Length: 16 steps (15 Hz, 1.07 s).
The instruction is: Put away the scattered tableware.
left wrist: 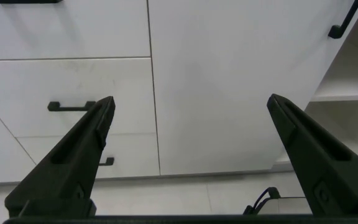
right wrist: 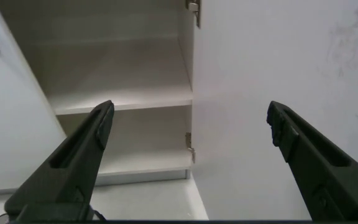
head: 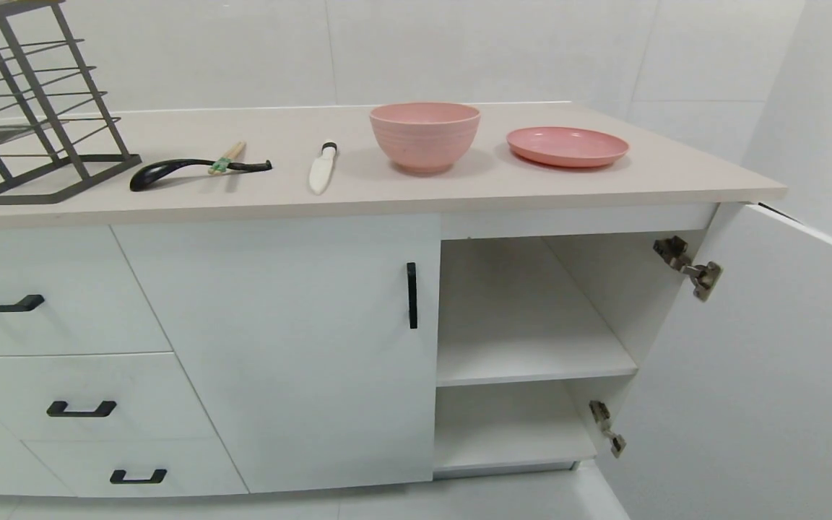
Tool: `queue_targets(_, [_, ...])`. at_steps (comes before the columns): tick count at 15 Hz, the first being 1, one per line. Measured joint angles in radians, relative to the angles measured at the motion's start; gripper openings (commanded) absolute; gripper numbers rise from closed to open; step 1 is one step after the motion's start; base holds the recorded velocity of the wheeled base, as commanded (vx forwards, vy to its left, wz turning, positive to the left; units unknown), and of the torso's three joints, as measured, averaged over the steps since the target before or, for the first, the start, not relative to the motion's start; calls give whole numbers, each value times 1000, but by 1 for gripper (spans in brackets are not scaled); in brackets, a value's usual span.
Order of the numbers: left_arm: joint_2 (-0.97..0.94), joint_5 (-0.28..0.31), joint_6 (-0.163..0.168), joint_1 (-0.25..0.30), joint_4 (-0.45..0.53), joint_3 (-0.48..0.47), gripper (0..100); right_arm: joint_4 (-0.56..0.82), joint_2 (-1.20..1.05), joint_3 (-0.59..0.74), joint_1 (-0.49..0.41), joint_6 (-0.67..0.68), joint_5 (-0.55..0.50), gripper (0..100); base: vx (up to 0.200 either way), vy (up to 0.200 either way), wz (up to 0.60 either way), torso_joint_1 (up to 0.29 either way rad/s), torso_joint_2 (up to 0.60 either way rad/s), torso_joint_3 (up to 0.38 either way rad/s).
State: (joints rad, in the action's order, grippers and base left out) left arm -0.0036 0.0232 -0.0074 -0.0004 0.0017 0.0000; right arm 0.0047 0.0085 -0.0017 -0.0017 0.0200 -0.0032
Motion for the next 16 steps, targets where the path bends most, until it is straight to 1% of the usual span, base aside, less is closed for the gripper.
queue_targets(2, [0, 1, 1, 0, 0, 0, 100, 0, 0, 0, 0, 0, 0, 100, 200, 0, 0, -5, 0, 7])
queue_targets(5, [0, -5, -6, 0, 0, 0, 100, 0, 0, 0, 0, 0, 0, 100, 0, 0, 0, 0, 0, 0])
queue_targets(7, [0, -7, -18, 0, 0, 0, 100, 0, 0, 0, 0, 0, 0, 100, 200, 0, 0, 2, 5, 0])
queue_targets(9, [1, -6, -17, 0, 0, -1, 100, 0, -1, 0, 0, 0, 0, 100, 200, 0, 0, -5, 5, 2])
queue_targets(11, [1, -7, -22, 0, 0, -1, 100, 0, -1, 0, 0, 0, 0, 100, 0, 0, 0, 0, 0, 0])
queue_targets(13, [1, -8, -21, 0, 0, -1, 100, 0, -1, 0, 0, 0, 0, 100, 0, 0, 0, 0, 0, 0])
queue_targets(16, [1, -8, -18, 0, -1, -1, 100, 0, -1, 0, 0, 0, 0, 100, 0, 0, 0, 173, -116, -56])
